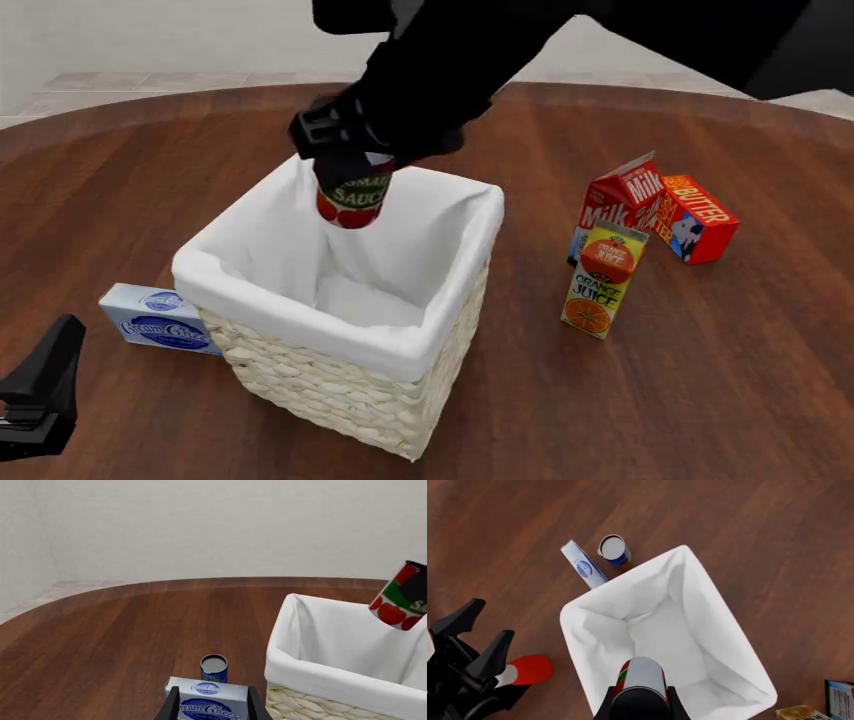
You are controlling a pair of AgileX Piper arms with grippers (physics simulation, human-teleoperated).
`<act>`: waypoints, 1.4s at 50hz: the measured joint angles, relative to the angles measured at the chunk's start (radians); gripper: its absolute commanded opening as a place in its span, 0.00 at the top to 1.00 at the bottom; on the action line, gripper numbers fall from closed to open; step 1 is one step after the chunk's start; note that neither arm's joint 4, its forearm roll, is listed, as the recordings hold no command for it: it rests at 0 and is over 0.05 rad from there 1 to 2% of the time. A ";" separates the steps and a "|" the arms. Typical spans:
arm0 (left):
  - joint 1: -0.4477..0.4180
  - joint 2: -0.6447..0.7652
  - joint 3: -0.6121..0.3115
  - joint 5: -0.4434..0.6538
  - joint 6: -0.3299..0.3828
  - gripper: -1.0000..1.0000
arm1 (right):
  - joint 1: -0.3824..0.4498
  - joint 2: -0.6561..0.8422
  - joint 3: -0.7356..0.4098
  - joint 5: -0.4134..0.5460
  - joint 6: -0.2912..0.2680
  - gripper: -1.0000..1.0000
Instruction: Pick up the tomato sauce, and put it in the basket.
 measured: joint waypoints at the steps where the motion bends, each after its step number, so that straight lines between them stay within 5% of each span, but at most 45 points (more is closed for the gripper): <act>1: 0.000 0.000 0.000 0.000 0.000 0.00 | 0.001 0.003 0.001 -0.002 0.000 1.00; 70: 0.000 0.000 0.000 0.000 0.000 0.00 | -0.024 0.086 0.132 -0.152 0.032 1.00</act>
